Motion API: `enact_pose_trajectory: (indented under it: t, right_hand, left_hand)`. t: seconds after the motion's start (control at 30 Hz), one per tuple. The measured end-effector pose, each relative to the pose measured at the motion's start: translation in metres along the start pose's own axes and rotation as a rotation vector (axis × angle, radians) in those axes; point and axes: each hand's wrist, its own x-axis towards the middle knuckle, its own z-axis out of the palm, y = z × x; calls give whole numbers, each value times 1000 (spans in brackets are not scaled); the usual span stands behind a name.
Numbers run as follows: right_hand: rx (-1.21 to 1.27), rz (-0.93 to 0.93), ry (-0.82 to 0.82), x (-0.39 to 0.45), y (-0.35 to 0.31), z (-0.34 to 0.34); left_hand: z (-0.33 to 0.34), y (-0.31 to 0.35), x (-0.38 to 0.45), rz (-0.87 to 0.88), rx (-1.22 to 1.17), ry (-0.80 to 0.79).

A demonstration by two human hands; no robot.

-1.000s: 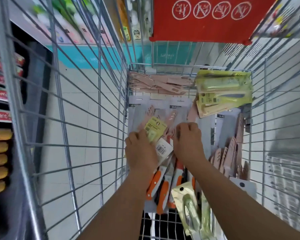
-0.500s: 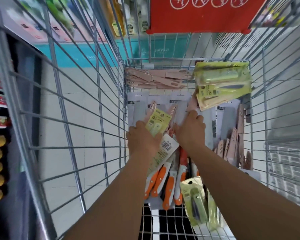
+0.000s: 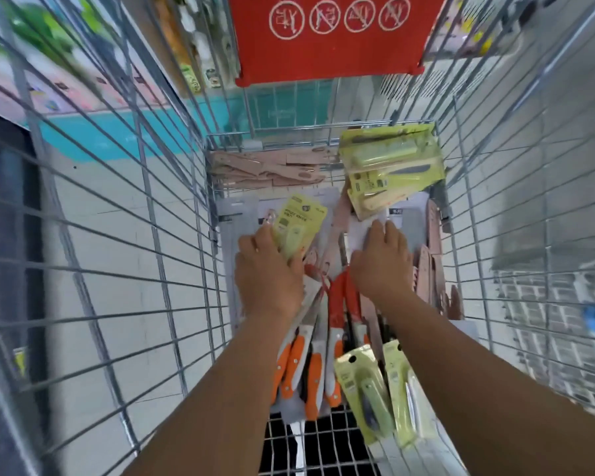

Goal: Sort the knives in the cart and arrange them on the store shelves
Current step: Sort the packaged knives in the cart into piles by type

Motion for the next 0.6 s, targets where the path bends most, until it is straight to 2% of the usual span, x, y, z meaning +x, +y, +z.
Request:
enact_pose_trajectory:
  t: [0.2, 0.3, 0.37, 0.43, 0.5, 0.6]
  right_hand:
    - [-122, -77, -166, -15, 30, -5]
    - [-84, -133, -151, -24, 30, -9]
    - [-7, -81, -32, -27, 36, -10]
    - [87, 86, 89, -31, 45, -14]
    - [156, 250, 81, -34, 56, -17]
    - [81, 189, -27, -38, 69, -12]
  left_hand:
    - [16, 24, -10, 69, -7, -118]
    - [25, 35, -16, 131, 32, -150]
    - [29, 42, -20, 172, 60, -161]
    - [33, 47, -24, 193, 111, -167]
    - [36, 49, -26, 184, 171, -157]
    - [41, 45, -22, 137, 253, -154]
